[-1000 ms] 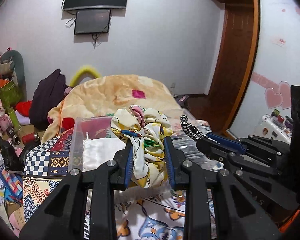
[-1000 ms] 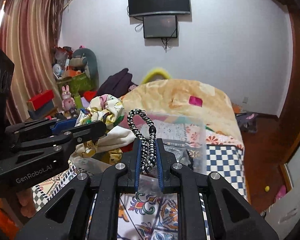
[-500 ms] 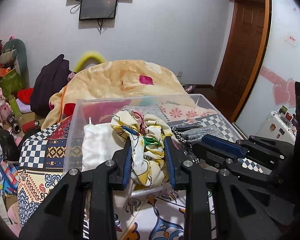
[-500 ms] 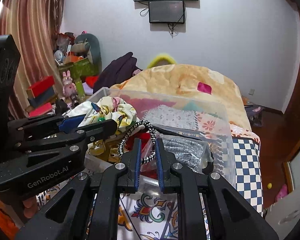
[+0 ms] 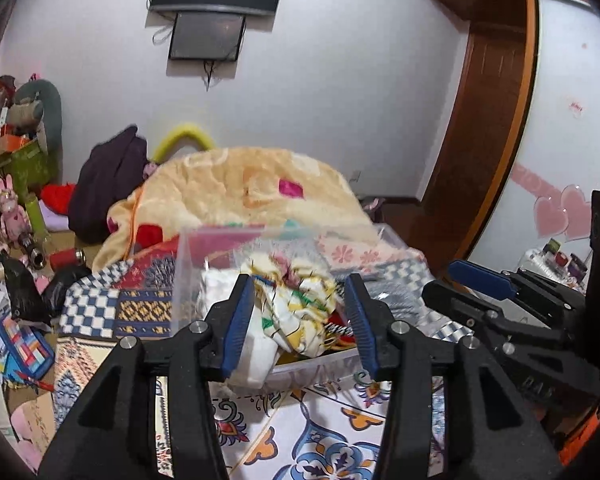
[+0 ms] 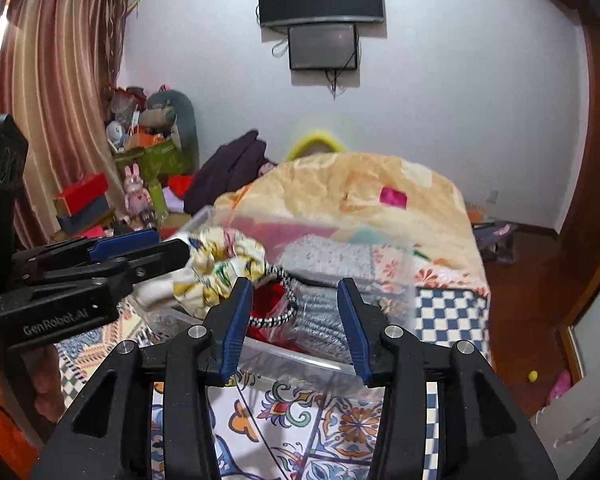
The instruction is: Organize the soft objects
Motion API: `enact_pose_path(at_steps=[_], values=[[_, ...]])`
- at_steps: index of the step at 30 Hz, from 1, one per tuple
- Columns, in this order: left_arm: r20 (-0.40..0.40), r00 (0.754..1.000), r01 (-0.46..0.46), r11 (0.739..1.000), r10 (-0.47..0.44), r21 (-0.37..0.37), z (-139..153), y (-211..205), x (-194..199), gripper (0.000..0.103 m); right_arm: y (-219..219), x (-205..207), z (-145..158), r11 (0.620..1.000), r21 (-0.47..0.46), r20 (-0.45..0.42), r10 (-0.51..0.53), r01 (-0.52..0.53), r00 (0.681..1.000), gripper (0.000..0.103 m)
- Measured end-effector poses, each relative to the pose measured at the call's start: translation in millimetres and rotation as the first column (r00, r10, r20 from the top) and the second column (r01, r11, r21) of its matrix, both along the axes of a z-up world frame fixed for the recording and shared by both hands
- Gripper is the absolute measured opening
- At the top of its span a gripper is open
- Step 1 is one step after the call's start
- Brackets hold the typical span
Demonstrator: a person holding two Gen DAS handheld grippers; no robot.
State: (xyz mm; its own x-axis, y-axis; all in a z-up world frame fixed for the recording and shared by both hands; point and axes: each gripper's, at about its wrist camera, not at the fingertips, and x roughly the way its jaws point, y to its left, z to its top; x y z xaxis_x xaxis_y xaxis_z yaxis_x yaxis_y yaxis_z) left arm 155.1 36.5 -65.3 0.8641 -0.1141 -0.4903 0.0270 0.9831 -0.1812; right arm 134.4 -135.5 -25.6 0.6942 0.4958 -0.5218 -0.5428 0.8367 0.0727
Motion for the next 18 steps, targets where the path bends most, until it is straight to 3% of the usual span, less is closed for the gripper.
enact_pose_path(at_steps=[8,15,18], values=[[0.150,0.989,0.007,1.000,-0.011,0.027,51.8,-8.6,-47.5,0.051,-20.3,-31.1,47.4,0.996,0.085,0.111,-0.011,0.002,0.994,0.041],[0.260,0.966,-0.004,0.998,-0.014,0.068,84.7,-19.5,-89.1,0.070,-28.6,-60.0,75.5,0.993,0.121,0.201,-0.011,-0.014,0.979,0.055],[0.287,0.958,-0.013,0.997,-0.010,0.078,91.3,-21.2,-102.0,0.079,-30.0,-69.5,81.0,0.991,0.130,0.231,-0.017,-0.014,0.973,0.068]])
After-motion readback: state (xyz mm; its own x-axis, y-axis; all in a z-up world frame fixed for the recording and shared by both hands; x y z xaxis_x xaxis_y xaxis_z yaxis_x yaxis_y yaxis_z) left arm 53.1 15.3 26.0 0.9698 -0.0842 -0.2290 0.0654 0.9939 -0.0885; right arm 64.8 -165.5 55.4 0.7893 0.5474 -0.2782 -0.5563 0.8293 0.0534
